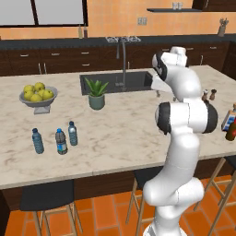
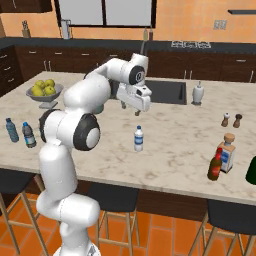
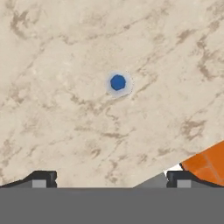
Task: Move the plastic bottles in the middle to the plastics group, and the glass bottles in the middle to the glass group.
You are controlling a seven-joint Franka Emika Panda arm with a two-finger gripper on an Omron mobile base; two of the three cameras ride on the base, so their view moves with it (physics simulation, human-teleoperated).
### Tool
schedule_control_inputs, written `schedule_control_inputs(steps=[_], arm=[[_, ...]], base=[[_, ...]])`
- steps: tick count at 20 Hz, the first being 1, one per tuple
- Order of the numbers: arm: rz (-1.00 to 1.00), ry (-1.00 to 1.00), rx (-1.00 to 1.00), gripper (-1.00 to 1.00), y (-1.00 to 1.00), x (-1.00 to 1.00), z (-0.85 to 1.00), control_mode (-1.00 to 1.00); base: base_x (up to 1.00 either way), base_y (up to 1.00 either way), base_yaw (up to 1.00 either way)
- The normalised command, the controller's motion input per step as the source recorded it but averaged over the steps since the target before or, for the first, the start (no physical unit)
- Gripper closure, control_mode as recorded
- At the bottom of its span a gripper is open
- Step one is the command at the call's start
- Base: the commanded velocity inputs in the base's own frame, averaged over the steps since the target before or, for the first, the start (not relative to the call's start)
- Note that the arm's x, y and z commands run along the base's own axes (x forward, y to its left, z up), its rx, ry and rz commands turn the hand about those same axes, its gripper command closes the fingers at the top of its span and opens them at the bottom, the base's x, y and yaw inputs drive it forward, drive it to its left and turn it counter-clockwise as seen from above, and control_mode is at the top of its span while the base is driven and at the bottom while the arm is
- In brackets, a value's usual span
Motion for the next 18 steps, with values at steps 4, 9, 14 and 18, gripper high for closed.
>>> schedule_control_inputs(steps=[4, 9, 14, 18], arm=[[-0.05, 0.21, -0.05, -1.0, -0.22, 0.29, -0.51, -1.0], [0.0, 0.0, -0.15, -1.0, -0.13, 0.25, -0.08, -1.0], [0.0, -0.04, -0.02, -1.0, -0.13, 0.32, -0.08, -1.0], [0.0, -0.08, 0.03, -1.0, -0.12, 0.31, -0.24, -1.0]], base=[[0.0, 0.0, 0.0], [0.0, 0.0, 0.0], [0.0, 0.0, 0.0], [0.0, 0.0, 0.0]])
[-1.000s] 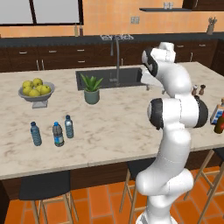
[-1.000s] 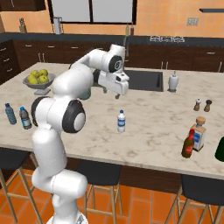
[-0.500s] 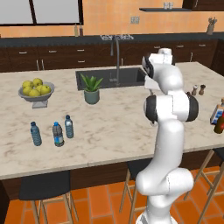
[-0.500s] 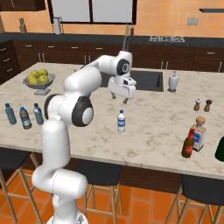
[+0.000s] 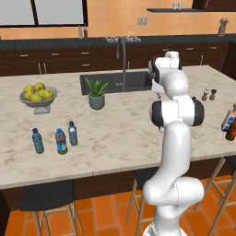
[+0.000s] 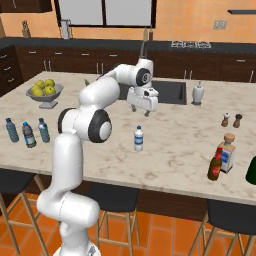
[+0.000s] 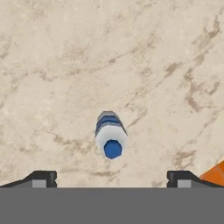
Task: Move the plastic bottles in the middle to the plastics group, and the glass bottles in the middle to the glass group.
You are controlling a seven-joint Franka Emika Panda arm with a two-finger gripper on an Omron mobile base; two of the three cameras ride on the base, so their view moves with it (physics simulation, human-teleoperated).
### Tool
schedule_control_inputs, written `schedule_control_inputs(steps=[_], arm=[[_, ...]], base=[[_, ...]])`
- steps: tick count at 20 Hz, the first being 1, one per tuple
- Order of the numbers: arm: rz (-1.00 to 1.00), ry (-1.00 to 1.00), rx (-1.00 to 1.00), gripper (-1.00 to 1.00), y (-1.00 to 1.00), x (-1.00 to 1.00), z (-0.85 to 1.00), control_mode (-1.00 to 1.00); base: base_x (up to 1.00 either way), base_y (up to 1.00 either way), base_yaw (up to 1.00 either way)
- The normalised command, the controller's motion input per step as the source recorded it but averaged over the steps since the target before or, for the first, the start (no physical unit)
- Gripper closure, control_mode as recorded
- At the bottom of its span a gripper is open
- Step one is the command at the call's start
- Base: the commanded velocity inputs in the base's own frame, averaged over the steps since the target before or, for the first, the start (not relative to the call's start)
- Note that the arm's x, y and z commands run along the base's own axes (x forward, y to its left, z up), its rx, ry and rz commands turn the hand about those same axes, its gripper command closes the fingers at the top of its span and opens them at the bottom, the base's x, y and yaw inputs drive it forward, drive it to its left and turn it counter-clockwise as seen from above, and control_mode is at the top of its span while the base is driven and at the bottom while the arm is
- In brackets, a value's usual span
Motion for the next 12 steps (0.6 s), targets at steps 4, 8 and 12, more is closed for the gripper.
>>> schedule_control_inputs(steps=[4, 8, 12], arm=[[0.0, -0.01, 0.0, -1.0, -0.03, 0.15, -0.52, -1.0], [0.0, 0.0, 0.0, -1.0, -0.01, 0.02, -0.57, -1.0], [0.0, -0.07, 0.0, -1.0, 0.0, -0.28, 0.11, -1.0]], base=[[0.0, 0.0, 0.0], [0.0, 0.0, 0.0], [0.0, 0.0, 0.0]])
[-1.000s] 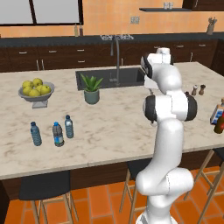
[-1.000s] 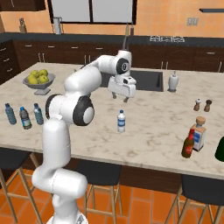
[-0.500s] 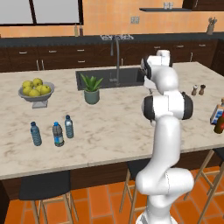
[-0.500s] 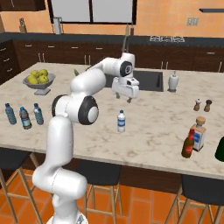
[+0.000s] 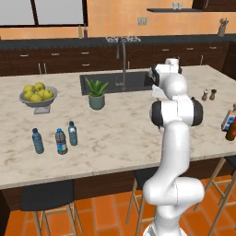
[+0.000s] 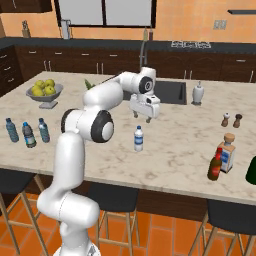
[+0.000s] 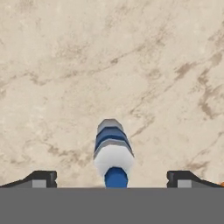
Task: Move the plastic bottles in the middle to the plastics group, and the glass bottles in the middle to the glass group.
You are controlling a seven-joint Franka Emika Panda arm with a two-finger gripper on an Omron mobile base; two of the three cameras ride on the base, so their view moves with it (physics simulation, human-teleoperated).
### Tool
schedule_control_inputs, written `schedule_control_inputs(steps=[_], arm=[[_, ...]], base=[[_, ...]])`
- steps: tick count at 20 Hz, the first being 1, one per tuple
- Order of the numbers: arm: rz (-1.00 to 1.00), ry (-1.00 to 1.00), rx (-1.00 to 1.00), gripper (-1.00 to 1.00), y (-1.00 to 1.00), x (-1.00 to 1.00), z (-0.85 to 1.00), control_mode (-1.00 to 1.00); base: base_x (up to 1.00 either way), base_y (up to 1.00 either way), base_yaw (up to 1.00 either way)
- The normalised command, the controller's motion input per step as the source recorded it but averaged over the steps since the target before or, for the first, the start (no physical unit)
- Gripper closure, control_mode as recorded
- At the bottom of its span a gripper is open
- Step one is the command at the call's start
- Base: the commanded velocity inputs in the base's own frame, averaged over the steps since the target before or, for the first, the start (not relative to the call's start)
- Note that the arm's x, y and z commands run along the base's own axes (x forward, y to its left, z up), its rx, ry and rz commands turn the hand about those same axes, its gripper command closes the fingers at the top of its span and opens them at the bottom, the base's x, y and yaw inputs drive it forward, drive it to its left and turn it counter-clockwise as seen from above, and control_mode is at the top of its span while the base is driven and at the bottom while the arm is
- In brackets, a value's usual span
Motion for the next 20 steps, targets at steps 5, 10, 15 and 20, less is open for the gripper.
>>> schedule_control_inputs(steps=[5, 10, 15, 20], arm=[[0.0, -0.16, 0.0, -1.0, 0.02, -0.53, 0.0, -1.0], [0.02, -0.26, -0.05, -1.0, 0.06, -0.37, 0.0, -1.0], [0.06, -0.23, -0.14, -1.0, 0.08, -0.02, 0.0, -1.0], [0.07, -0.11, -0.03, -1.0, 0.01, 0.0, 0.0, -1.0]], base=[[0.0, 0.0, 0.0], [0.0, 0.0, 0.0], [0.0, 0.0, 0.0], [0.0, 0.0, 0.0]])
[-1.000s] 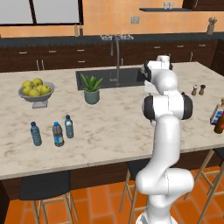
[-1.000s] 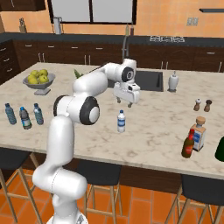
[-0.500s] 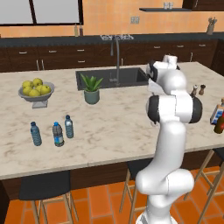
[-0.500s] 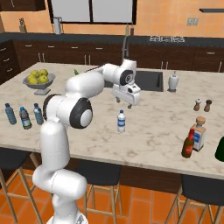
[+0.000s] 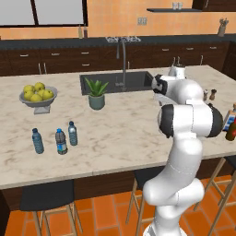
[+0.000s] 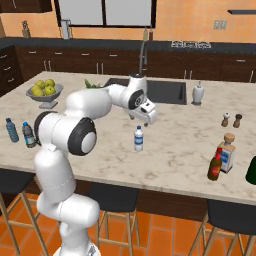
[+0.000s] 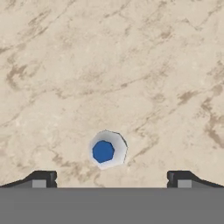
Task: Move the plastic bottles in the middle to the plastics group, and the glass bottles in the middle to the glass group.
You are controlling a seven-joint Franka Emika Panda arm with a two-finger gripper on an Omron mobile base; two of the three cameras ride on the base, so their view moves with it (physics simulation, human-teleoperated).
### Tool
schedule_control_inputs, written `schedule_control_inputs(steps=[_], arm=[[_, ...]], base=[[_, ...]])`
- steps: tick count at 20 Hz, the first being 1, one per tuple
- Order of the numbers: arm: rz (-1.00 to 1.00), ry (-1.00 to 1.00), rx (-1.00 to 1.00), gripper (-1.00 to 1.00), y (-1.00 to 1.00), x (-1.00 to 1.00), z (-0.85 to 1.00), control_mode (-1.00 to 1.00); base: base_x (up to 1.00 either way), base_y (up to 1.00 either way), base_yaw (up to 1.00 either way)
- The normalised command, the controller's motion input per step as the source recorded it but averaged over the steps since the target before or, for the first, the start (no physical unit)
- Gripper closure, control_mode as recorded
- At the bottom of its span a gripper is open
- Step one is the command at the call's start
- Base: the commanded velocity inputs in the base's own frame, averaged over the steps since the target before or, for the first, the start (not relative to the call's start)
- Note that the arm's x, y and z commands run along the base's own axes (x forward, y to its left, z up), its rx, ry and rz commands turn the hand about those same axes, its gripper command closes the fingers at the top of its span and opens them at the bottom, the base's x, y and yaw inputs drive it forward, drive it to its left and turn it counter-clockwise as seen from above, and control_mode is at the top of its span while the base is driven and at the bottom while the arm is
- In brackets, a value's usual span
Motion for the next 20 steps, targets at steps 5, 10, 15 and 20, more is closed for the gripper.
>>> schedule_control_inputs(steps=[5, 10, 15, 20], arm=[[0.07, 0.0, 0.0, -1.0, 0.0, -0.06, -0.13, -1.0], [0.06, 0.0, -0.02, -1.0, 0.0, 0.06, -0.06, -1.0], [0.09, 0.03, -0.05, -1.0, 0.0, 0.27, -0.04, -1.0], [0.09, 0.07, -0.05, -1.0, 0.0, 0.11, -0.11, -1.0]], base=[[0.0, 0.0, 0.0], [0.0, 0.0, 0.0], [0.0, 0.0, 0.0], [0.0, 0.0, 0.0]])
